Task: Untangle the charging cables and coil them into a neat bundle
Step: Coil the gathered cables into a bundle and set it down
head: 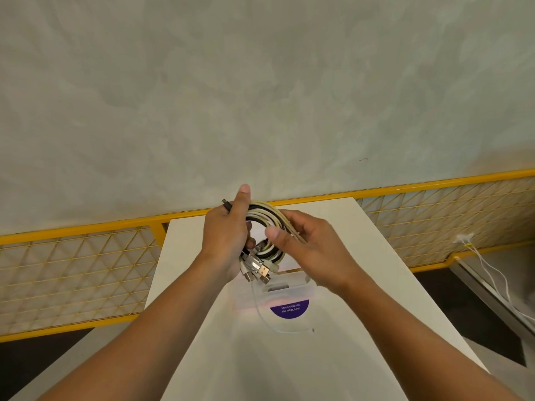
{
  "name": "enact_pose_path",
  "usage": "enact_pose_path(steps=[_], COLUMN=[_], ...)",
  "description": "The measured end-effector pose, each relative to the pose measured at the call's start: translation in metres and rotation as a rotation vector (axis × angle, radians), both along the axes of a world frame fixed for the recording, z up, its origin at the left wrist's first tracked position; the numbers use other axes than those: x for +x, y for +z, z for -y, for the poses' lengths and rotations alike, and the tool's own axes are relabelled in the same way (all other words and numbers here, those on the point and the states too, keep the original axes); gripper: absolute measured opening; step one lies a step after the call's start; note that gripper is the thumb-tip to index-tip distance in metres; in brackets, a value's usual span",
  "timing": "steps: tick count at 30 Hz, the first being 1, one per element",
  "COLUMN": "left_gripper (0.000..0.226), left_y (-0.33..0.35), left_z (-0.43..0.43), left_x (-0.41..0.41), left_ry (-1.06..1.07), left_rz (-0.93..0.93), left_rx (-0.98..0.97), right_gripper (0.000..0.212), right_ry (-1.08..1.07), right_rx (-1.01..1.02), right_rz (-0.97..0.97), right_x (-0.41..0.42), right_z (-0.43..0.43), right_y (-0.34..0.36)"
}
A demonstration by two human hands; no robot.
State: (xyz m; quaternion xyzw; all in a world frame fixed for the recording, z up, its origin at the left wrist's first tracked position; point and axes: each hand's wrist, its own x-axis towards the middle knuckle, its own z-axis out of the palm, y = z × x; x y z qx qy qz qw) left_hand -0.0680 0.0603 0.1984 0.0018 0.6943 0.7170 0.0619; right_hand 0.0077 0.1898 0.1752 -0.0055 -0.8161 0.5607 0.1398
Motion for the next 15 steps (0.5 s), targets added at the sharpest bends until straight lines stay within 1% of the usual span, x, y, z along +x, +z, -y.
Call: enact_pose_path(steps=[3, 5, 7, 12, 15], left_gripper=[0.054, 0.056, 0.059, 0.062, 0.061], left_y=[-0.003, -0.004, -0.005, -0.004, -0.009], left_z=[0.000, 0.002, 0.004, 0.010, 0.014], left_x=[0.000, 0.001, 0.001, 0.002, 0.003], left_ry=[-0.006, -0.023, -0.045, -0.191, -0.262], left_rz=[-0.016, -0.025, -0.022, 0.130, 0.165], left_rx=[0.007, -0.019, -0.031, -0.002, 0.002], right_gripper=[0.039, 0.035, 0.029, 0.020, 0.019], right_ry=[-0.036, -0.062, -0.050, 0.015, 0.019], right_rx=[-0.139, -0.263, -0.337, -0.414, -0.391], right_rz=[0.052, 0.082, 0.112, 0.162, 0.193], right_x=[-0.002, -0.004, -0.003, -0.002, -0.003], right_z=[0.011, 0.013, 0.013, 0.006, 0.002], right_y=[-0.004, -0.004, -0.001, 0.001, 0.001])
